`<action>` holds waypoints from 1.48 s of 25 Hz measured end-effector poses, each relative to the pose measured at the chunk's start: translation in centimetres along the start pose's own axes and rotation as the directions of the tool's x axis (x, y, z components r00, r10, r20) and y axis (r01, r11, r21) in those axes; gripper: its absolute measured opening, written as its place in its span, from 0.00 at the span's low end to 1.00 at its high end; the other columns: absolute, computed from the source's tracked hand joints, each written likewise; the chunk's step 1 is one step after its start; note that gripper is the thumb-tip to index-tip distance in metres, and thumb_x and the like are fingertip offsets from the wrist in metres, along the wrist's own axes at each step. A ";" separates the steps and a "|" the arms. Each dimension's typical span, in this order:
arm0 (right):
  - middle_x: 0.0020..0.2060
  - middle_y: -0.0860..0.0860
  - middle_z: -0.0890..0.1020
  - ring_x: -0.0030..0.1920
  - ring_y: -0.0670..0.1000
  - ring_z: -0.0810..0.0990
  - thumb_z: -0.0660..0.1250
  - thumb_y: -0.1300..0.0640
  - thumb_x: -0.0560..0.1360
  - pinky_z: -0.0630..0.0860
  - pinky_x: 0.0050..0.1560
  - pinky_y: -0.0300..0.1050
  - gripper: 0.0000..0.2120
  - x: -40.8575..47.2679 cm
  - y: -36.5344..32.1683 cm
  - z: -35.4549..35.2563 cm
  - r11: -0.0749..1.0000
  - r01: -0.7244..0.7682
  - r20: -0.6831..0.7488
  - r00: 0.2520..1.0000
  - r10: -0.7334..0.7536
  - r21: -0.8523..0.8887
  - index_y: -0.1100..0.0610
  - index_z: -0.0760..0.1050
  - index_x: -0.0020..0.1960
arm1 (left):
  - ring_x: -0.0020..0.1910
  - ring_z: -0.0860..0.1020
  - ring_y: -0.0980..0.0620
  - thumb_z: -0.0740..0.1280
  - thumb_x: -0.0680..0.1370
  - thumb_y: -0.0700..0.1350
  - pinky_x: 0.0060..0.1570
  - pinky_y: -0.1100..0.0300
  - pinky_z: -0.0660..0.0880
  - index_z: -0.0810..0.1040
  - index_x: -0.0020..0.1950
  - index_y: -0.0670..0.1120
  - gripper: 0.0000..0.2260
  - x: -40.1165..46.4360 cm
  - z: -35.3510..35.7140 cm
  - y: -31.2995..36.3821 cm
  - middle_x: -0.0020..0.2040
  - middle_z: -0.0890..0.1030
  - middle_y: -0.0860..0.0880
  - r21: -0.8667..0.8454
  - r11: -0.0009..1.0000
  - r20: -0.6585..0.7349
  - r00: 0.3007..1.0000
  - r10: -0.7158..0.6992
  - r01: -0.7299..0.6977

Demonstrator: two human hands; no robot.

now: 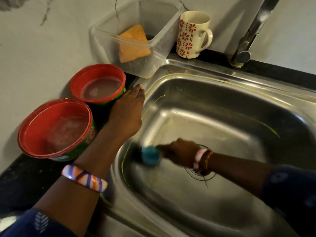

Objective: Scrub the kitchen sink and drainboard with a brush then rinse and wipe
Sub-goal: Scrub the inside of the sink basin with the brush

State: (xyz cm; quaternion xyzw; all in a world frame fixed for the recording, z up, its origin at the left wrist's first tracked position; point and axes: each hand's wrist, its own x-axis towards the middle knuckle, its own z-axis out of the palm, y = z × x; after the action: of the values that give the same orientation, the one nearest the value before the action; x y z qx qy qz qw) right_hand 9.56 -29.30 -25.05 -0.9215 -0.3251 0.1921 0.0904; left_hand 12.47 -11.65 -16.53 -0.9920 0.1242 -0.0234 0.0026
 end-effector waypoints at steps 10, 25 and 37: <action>0.61 0.57 0.78 0.61 0.57 0.76 0.57 0.54 0.79 0.72 0.62 0.47 0.18 -1.6 -3.3 2.0 0.939 -0.038 0.062 0.998 0.018 0.341 0.52 0.69 0.69 | 0.75 0.54 0.48 0.61 0.77 0.36 0.71 0.63 0.50 0.52 0.76 0.39 0.30 0.1 0.2 0.0 0.77 0.53 0.43 0.005 1.000 -0.004 1.000 -0.006 0.006; 0.62 0.56 0.77 0.63 0.55 0.76 0.60 0.54 0.79 0.69 0.63 0.41 0.20 -2.7 -3.0 2.9 0.910 -0.037 0.056 0.998 0.015 0.413 0.53 0.67 0.71 | 0.76 0.52 0.49 0.60 0.77 0.37 0.72 0.62 0.48 0.51 0.76 0.39 0.29 0.1 0.1 0.1 0.77 0.52 0.43 0.031 0.999 -0.001 1.000 -0.009 0.009; 0.63 0.58 0.77 0.64 0.57 0.75 0.60 0.56 0.78 0.67 0.63 0.42 0.18 1.8 3.7 -0.5 0.902 -0.293 -0.084 0.938 0.335 0.317 0.57 0.71 0.67 | 0.75 0.53 0.48 0.59 0.78 0.38 0.71 0.62 0.47 0.51 0.76 0.38 0.28 0.1 0.0 0.1 0.77 0.52 0.42 0.024 1.000 -0.006 1.000 -0.003 0.003</action>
State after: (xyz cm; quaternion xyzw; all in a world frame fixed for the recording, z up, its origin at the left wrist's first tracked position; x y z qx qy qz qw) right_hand 13.15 -31.05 -26.26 -0.9483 -0.1321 0.1876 0.2191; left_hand 12.49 -11.79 -16.55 -0.9920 0.1226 -0.0279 0.0140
